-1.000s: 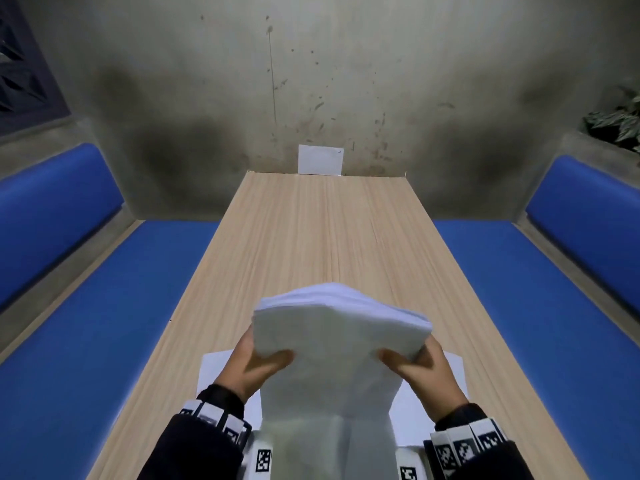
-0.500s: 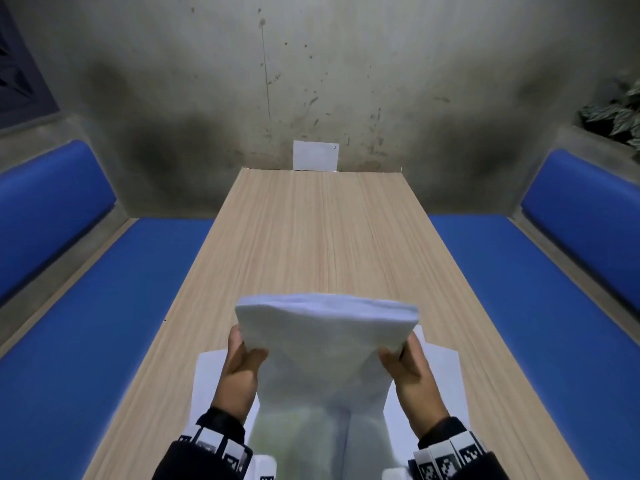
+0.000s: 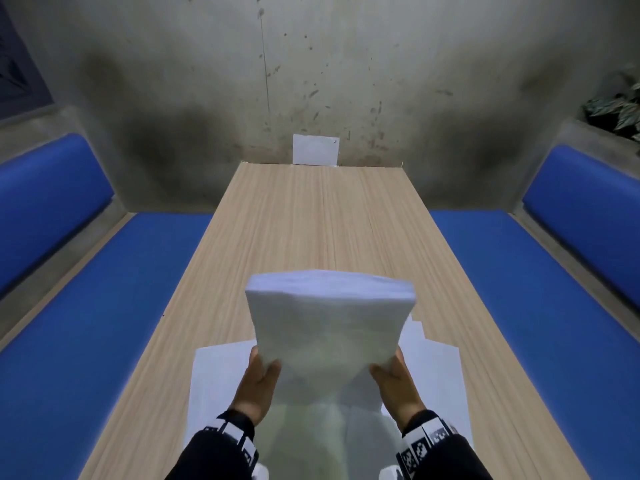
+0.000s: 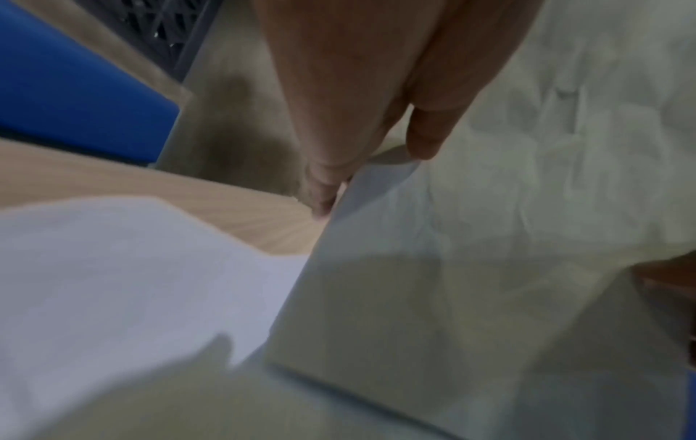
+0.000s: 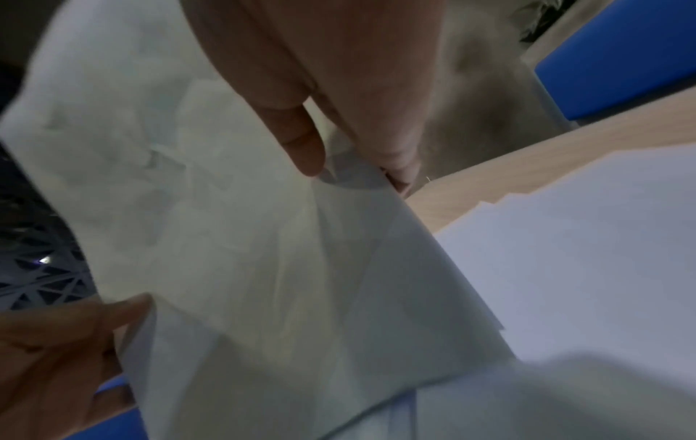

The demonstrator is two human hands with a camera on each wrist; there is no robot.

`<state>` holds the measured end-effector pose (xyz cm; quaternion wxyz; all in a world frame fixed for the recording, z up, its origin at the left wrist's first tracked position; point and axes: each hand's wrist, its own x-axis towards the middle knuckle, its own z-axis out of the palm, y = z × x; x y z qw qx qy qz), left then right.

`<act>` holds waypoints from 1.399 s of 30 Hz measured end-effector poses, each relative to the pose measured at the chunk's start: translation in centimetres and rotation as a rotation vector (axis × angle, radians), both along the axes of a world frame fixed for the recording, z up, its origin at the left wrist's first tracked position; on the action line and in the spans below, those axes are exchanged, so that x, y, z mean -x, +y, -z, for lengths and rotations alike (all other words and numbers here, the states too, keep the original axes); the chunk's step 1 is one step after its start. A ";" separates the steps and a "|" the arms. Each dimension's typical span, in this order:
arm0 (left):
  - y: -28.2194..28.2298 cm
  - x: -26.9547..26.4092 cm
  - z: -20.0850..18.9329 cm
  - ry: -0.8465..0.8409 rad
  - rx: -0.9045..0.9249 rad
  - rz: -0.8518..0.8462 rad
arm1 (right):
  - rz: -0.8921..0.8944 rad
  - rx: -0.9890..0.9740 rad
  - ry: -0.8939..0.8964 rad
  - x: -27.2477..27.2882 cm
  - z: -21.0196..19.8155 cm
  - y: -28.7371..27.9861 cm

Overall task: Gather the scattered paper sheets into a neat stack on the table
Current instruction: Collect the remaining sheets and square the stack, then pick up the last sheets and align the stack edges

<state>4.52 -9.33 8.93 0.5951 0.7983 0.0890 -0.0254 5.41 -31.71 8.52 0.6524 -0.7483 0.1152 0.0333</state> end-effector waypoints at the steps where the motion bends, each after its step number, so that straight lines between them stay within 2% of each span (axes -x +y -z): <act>1: 0.0 -0.5 -0.5 0.013 -0.031 -0.016 | 0.000 0.025 -0.008 -0.3 -0.2 -0.1; 5: 1.0 -2.0 -1.2 0.114 -0.105 0.006 | -0.114 0.023 0.024 -0.4 -1.7 -0.8; 7: 2.4 -1.6 -0.3 0.203 -0.138 -0.004 | -0.104 0.074 0.111 -0.3 -0.7 -2.3; 9: 4.2 -0.9 1.5 0.323 -0.177 -0.030 | 0.035 0.231 0.250 -0.3 1.5 -4.9; 12: 6.4 0.2 4.0 0.476 -0.270 -0.087 | 0.251 0.550 0.619 0.7 4.1 -9.2; 15: 7.8 1.0 5.4 0.591 -0.443 -0.191 | 0.411 0.590 0.824 1.7 5.5 -11.4; 17: 8.3 1.2 6.0 0.637 -0.547 -0.235 | 0.414 0.596 0.839 1.6 5.7 -11.4; 20: 8.2 0.7 5.8 0.668 -0.549 -0.262 | 0.330 0.556 0.786 0.7 5.3 -10.2; 22: 7.7 -0.1 5.3 0.600 -0.500 -0.260 | 0.283 0.507 0.721 0.1 5.0 -9.0; 24: 6.8 -0.9 4.9 0.493 -0.415 -0.205 | 0.255 0.478 0.676 -0.4 5.3 -7.6; 26: 5.9 -1.2 4.9 0.456 -0.398 -0.143 | 0.239 0.446 0.661 -0.6 5.2 -6.4; 29: 5.8 -1.2 5.1 0.484 -0.425 -0.176 | 0.317 0.373 0.624 -0.6 4.9 -6.3; 32: 7.1 -1.3 5.3 0.539 -0.421 -0.222 | 0.402 0.185 0.544 -0.6 5.2 -7.6; 34: 8.1 -1.7 5.6 0.557 -0.347 -0.238 | 0.403 0.137 0.555 -0.6 5.6 -8.4; 37: 8.7 -1.8 5.1 0.490 -0.121 -0.203 | 0.381 0.081 0.585 -0.6 5.6 -9.6; 42: 9.7 -1.7 5.0 0.362 0.089 -0.150 | 0.308 -0.059 0.600 -0.2 5.6 -10.6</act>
